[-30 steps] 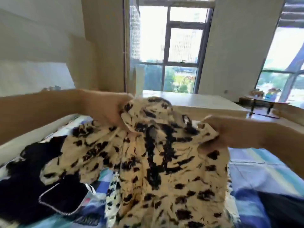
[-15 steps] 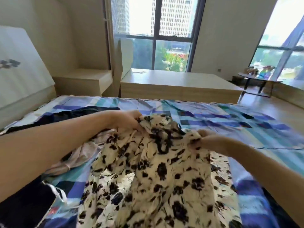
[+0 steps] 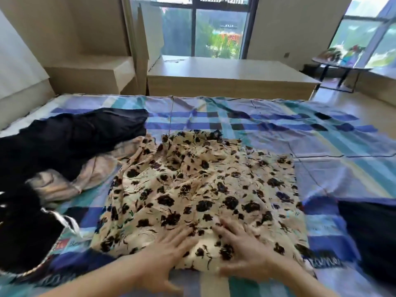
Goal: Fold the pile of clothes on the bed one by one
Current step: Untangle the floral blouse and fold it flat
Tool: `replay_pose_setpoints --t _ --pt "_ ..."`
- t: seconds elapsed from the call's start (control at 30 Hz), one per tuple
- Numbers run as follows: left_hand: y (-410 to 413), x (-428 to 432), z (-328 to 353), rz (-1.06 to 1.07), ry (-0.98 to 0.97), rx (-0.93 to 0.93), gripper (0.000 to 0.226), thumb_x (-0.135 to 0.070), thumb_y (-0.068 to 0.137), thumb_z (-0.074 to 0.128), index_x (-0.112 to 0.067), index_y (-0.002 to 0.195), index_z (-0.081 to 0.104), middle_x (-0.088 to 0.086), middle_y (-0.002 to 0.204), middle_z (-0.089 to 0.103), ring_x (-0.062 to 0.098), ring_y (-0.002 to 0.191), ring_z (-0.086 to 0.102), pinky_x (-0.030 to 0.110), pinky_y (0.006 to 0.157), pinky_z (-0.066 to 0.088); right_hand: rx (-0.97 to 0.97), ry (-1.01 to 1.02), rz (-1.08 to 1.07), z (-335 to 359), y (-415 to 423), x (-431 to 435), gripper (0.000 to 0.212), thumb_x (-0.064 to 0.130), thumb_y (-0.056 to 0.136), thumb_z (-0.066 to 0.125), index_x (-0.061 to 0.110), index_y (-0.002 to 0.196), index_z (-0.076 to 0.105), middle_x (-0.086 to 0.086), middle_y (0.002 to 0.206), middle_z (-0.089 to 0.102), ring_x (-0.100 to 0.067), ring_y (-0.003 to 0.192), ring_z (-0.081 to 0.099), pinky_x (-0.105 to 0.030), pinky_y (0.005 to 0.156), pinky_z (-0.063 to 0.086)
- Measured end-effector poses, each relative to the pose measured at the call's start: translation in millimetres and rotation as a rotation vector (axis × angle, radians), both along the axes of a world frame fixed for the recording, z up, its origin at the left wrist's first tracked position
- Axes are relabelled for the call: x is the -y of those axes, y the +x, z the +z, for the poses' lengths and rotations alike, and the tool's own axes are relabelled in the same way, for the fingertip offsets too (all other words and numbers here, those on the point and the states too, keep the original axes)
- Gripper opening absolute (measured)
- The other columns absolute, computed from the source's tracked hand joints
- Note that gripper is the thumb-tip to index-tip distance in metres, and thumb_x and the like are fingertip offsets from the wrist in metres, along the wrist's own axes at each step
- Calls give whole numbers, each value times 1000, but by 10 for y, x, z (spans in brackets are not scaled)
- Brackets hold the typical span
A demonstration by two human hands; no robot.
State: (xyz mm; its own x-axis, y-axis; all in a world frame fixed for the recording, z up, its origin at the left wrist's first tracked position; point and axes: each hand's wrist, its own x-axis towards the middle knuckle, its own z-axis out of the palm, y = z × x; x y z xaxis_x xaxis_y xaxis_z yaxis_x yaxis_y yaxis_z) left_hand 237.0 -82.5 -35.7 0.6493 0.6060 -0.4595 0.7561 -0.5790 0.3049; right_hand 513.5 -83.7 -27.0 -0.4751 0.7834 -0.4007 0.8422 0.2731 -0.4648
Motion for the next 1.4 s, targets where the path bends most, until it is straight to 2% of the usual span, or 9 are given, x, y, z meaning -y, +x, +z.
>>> replay_pose_setpoints --t 0.13,0.27,0.43,0.6,0.7,0.8,1.0,1.23,1.4 --pt "-61 129 -227 8 166 -158 103 -55 90 56 -45 149 -28 -9 159 -37 14 146 -36 52 122 -15 259 133 141 -237 -58 208 121 73 76 65 41 152 -24 8 152 -47 -22 139 -45 -54 105 -39" --pt "44 142 -45 92 325 -287 99 -2 87 52 -28 160 -10 3 168 -13 24 154 -12 52 125 -3 381 252 57 -250 -197 291 107 53 86 64 37 157 -14 3 159 -33 -25 149 -26 -60 117 -21" --pt "-33 106 -223 114 573 -304 100 -3 81 67 -16 158 5 10 152 35 30 137 39 48 107 41 487 390 33 -225 -183 301 96 3 90 56 30 158 -6 -8 167 -9 -28 154 -5 -55 123 -5" --pt "-187 54 -198 170 673 -80 59 10 87 41 -23 136 51 -7 116 60 10 102 56 22 83 48 360 570 -25 -201 -80 359 74 -2 92 51 25 156 23 -2 158 33 -20 138 42 -37 115 37" --pt "-325 -21 -131 230 613 -47 53 13 81 37 -23 108 64 -10 95 65 7 88 62 27 84 56 316 635 -107 -182 72 338 58 -7 87 44 27 134 50 10 125 63 -8 99 65 -28 85 57" --pt "-353 -36 -31 231 557 -68 42 8 86 39 -22 101 64 -11 90 61 7 88 60 26 82 52 337 621 -162 -94 166 326 58 -8 80 48 33 119 61 13 97 72 -7 83 68 -20 64 49" --pt "-229 112 351 215 272 -176 31 5 90 45 -22 96 60 -8 98 56 9 90 52 21 77 47 267 351 -72 310 176 473 28 14 95 59 33 115 65 17 102 61 8 78 51 -16 94 48" --pt "-176 573 1089 41 -282 -370 5 -26 101 55 -28 104 59 -14 98 59 5 87 59 22 72 54 324 -152 65 1003 326 804 30 31 96 63 34 126 60 18 117 59 -5 106 59 -24 94 50" --pt "-119 -198 1670 243 -149 -393 21 -23 96 65 -38 107 53 -15 98 60 -2 82 58 18 61 45 338 39 -29 1489 391 113 23 26 92 69 22 114 64 -3 108 69 -20 99 65 -36 91 52"
